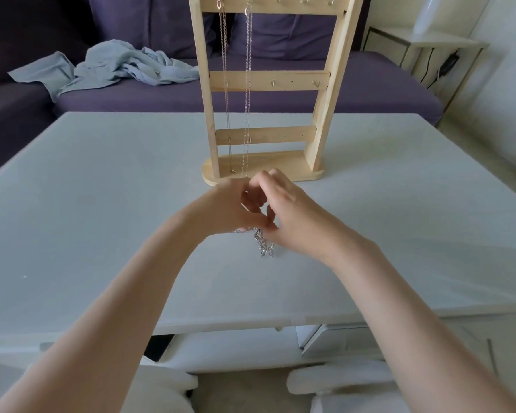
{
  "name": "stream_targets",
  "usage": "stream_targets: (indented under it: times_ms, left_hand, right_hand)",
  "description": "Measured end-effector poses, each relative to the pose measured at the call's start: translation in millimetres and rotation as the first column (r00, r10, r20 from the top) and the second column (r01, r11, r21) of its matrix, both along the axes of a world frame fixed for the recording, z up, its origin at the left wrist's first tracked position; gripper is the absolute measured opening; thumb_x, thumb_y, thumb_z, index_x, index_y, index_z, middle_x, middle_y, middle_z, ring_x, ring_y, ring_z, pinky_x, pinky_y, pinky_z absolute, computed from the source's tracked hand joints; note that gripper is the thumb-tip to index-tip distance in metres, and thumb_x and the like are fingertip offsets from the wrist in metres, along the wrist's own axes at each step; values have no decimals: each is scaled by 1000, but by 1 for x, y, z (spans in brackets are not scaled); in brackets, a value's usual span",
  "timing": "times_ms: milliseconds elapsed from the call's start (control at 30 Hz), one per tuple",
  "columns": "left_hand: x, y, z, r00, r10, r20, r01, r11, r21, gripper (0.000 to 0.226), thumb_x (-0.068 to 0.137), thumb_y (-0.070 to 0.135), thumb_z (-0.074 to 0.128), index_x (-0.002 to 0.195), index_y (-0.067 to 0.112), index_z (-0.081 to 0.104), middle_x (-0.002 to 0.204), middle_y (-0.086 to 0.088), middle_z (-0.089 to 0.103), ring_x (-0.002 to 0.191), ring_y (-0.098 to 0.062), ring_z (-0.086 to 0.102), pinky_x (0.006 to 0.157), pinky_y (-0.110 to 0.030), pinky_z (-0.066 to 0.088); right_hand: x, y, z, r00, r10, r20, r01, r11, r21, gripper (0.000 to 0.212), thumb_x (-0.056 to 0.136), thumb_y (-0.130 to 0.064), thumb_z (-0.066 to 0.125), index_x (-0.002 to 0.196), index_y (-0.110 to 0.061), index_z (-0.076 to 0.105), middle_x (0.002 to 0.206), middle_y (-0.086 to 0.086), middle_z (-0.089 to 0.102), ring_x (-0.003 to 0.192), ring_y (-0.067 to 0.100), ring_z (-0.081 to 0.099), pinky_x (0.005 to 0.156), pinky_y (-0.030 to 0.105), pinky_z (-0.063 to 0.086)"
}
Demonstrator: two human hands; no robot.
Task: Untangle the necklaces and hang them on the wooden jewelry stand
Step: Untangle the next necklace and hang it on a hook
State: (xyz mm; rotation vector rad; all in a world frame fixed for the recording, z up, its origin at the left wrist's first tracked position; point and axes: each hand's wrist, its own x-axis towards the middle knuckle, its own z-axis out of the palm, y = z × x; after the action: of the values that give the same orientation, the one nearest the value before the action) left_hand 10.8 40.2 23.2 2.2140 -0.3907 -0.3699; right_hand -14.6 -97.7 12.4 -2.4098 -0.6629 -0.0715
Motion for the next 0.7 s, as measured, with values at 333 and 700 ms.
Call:
stream_targets:
  times_ms: [333,700]
  left_hand:
    - [3,11,-10,980,-33,-195,-13,974,-227,32,76,-7,67,97,9,50,68,3,64,59,-11,55,57,-15,46]
    - [2,0,-21,990,-78,-116,75,997,-24,47,68,17,72,108,8,48,77,3,66,70,-15,61,71,-30,48]
  right_hand:
    - [-5,-10,0,995,-23,-96,29,998,60,41,77,7,59,98,-20,37,101,-4,37,76,20,54,63,23,41]
    - [-11,-7,-5,997,11,-76,-18,995,-94,38,78,8,55,96,-19,36,103,-2,35,72,16,48,65,36,45]
